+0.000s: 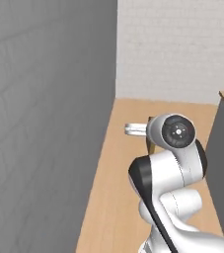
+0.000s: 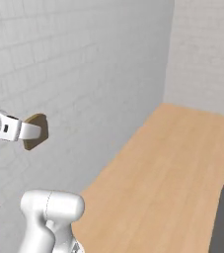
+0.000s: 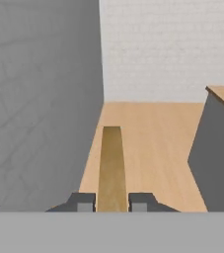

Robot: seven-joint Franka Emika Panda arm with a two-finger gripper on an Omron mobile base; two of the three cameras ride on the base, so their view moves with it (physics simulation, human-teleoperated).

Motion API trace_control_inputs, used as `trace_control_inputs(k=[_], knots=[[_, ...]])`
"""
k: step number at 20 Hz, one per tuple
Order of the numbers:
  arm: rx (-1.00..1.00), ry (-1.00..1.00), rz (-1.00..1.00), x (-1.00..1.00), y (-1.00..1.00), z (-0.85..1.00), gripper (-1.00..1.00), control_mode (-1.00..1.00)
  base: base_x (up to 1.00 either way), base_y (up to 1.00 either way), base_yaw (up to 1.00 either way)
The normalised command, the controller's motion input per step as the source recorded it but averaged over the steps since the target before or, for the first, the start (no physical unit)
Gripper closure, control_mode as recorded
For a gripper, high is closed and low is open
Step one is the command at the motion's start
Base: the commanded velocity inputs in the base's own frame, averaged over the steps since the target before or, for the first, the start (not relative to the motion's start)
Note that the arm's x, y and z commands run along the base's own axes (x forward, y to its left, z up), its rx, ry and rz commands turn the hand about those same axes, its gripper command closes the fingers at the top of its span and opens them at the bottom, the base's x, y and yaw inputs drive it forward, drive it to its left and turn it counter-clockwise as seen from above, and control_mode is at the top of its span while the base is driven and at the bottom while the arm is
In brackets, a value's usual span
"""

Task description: Start the toaster. Once the lever pops up, take the bread to the plate on the dining counter.

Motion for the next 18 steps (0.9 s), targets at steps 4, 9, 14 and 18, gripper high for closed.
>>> trace_control_inputs(k=[4, 9, 14, 18], knots=[[0.00, 0.00, 0.00, 0.00, 0.00, 0.00, 1.00, 1.00, 1.00, 0.10, -0.50], [0.00, 0.00, 0.00, 0.00, 0.00, 0.00, 1.00, 1.00, 1.00, 0.00, -0.51], [0.00, 0.00, 0.00, 0.00, 0.00, 0.00, 1.00, 1.00, 1.00, 0.06, -0.46], [0.00, 0.00, 0.00, 0.00, 0.00, 0.00, 1.00, 1.00, 1.00, 0.30, -0.42]])
